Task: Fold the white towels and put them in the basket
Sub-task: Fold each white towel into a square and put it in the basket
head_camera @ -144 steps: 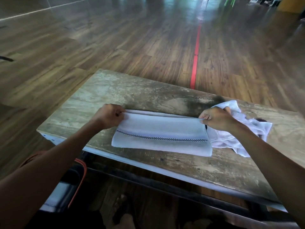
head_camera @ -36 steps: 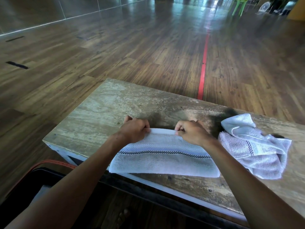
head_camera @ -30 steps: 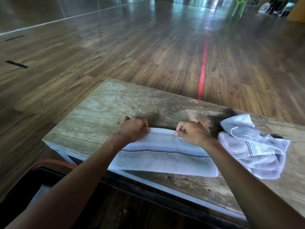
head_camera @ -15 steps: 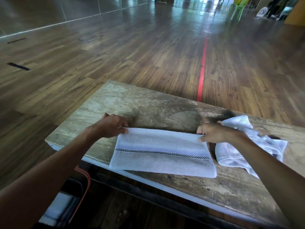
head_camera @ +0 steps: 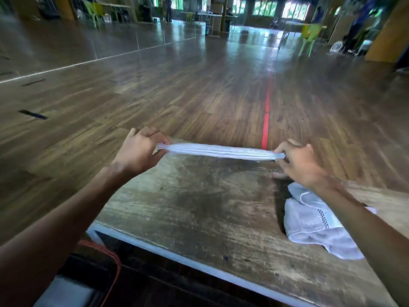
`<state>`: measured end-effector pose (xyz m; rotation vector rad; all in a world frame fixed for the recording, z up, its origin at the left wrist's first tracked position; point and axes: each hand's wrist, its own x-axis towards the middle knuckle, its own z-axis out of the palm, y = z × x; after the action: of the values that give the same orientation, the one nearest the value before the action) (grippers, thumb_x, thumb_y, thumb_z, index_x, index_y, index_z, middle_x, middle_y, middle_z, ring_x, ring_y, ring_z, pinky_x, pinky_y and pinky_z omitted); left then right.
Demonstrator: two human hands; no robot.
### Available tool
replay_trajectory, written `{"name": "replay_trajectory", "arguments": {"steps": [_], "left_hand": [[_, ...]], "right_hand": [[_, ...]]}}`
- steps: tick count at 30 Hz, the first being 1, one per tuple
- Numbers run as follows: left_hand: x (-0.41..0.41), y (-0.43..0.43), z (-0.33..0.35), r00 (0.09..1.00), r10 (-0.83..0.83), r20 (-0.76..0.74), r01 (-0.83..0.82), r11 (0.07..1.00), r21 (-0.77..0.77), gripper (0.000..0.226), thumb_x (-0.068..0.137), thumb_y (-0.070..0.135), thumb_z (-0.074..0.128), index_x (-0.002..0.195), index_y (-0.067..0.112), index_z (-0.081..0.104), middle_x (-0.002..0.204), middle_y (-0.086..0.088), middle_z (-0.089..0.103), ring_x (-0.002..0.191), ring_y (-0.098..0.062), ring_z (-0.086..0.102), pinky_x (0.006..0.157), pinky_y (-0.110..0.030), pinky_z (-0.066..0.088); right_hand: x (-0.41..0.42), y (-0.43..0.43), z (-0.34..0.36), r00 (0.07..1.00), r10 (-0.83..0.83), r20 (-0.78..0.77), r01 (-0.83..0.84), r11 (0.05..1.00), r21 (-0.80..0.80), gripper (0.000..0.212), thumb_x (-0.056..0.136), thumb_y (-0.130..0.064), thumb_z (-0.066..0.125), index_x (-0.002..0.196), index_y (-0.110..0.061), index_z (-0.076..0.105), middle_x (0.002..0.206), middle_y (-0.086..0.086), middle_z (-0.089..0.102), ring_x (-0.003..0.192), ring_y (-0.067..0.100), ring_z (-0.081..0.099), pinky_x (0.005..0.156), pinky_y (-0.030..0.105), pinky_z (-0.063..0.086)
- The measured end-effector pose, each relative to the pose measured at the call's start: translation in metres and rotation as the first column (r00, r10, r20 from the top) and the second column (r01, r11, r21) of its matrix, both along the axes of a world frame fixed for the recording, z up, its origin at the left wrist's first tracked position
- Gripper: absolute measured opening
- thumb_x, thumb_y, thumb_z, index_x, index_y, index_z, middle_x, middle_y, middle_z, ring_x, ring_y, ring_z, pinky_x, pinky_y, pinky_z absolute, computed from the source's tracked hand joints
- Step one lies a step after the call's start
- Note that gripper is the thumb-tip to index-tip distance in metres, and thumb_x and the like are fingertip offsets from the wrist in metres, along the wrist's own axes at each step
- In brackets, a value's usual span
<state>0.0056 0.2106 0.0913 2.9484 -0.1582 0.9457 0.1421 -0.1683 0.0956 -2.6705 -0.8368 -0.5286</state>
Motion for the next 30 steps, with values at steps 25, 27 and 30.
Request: {"name": "replay_trajectory", "arguments": {"steps": [25,27,30], "left_hand": [[-0.084,-0.127,-0.116,0.939,-0.15,-0.311,0.098,0.98,-0.176,0.031,0.085,0.05,0.051,0.096,0.027,0.068,0.097,0.009,0.065,0.09,-0.016,0.06,0.08,-0.033,0.039],[-0.075,-0.139,-0.122,0.929,-0.151,-0.338,0.095,0.98,-0.177,0.03,0.085,0.047,0.049,0.098,0.028,0.067,0.097,0.01,0.064,0.09,-0.017,0.059,0.079,-0.033,0.036],[-0.07,-0.139,-0.126,0.926,-0.157,-0.343,0.1,0.979,-0.178,0.02,0.084,0.038,0.057,0.095,0.026,0.069,0.092,0.009,0.065,0.086,-0.019,0.06,0.075,-0.034,0.041]], "right_hand": [[-0.127,0.016,-0.105,0.965,0.227,-0.13,-0.256,0.92,-0.298,0.029,0.08,-0.048,0.054,0.097,-0.028,0.066,0.098,-0.01,0.061,0.096,0.01,0.051,0.083,0.031,0.021],[-0.127,0.027,-0.107,0.951,0.231,-0.203,-0.286,0.909,-0.303,0.021,0.086,-0.036,0.06,0.104,-0.026,0.066,0.104,-0.008,0.06,0.101,0.016,0.056,0.086,0.032,0.02],[-0.124,0.027,-0.105,0.962,0.216,-0.166,-0.257,0.919,-0.3,0.017,0.083,-0.02,0.064,0.099,-0.024,0.068,0.099,-0.006,0.064,0.094,0.02,0.061,0.082,0.033,0.02]]}}
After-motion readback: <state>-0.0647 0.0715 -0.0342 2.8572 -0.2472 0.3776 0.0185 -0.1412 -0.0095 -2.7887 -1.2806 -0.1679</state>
